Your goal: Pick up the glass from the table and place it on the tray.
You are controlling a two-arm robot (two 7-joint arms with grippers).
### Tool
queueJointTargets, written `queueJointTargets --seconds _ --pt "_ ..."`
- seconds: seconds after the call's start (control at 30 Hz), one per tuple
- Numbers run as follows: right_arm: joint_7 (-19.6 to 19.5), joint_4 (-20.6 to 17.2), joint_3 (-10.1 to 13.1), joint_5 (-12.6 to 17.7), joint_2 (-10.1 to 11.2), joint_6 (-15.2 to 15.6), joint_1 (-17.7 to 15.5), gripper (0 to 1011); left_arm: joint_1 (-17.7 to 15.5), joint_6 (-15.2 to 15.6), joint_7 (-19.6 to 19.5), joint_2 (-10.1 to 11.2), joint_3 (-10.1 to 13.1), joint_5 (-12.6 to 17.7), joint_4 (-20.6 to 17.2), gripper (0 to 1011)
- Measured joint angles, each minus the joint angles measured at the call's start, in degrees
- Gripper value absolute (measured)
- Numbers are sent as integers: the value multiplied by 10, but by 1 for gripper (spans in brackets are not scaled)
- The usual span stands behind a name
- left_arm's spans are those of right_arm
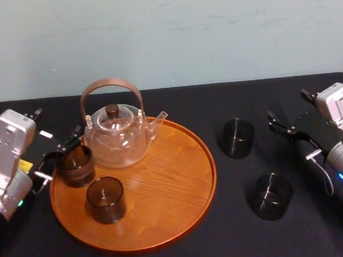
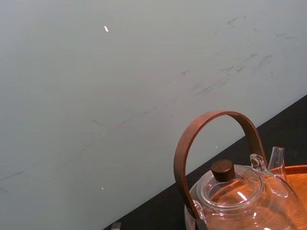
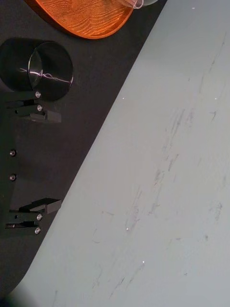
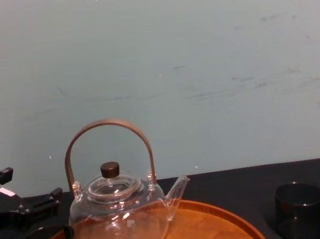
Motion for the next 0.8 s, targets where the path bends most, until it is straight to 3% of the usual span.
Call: queueJointTargets --seconds 0.8 --pt "0 0 0 0 0 0 0 1002 0 0 0 0 0 0 0 1001"
